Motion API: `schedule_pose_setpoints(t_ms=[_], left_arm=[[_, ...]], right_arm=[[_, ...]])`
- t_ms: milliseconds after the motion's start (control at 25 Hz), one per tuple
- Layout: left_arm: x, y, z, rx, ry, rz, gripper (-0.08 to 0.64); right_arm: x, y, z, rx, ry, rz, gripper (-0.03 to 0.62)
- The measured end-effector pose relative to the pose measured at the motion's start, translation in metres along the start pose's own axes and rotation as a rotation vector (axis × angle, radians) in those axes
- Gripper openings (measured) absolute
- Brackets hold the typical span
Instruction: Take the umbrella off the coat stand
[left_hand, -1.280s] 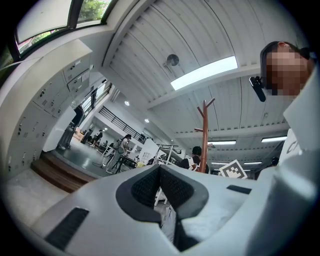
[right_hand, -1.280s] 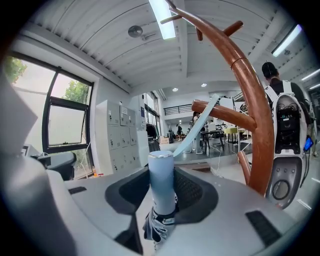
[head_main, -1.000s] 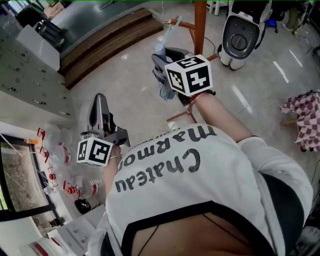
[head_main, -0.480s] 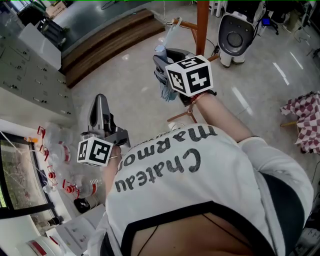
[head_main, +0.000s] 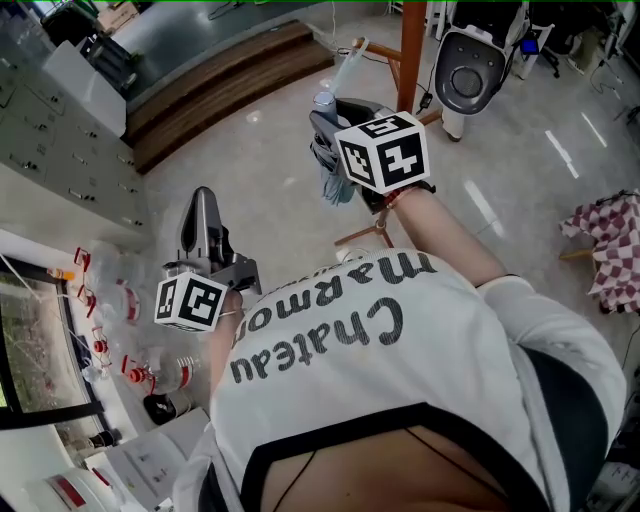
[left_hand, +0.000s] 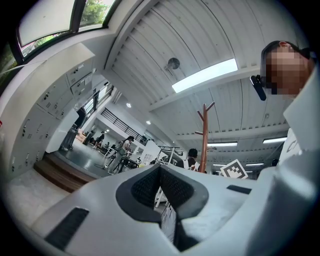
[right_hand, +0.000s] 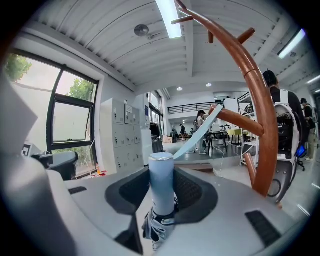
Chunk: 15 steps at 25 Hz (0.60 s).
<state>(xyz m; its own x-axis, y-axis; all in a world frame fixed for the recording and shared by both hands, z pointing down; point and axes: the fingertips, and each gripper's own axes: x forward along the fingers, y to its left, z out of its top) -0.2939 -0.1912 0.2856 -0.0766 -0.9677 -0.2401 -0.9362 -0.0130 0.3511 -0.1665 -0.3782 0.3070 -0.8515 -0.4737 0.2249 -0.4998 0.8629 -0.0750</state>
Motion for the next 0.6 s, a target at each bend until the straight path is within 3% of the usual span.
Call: schedule_pose_setpoints(t_ms=[600], left_arm=[[-0.009,0.009,-0.001,-0.020,-0.006,-0.003,0.021]], right_arm=[[0.001,0.010,0.002,-0.011,-0.003,-0.011,0.156]])
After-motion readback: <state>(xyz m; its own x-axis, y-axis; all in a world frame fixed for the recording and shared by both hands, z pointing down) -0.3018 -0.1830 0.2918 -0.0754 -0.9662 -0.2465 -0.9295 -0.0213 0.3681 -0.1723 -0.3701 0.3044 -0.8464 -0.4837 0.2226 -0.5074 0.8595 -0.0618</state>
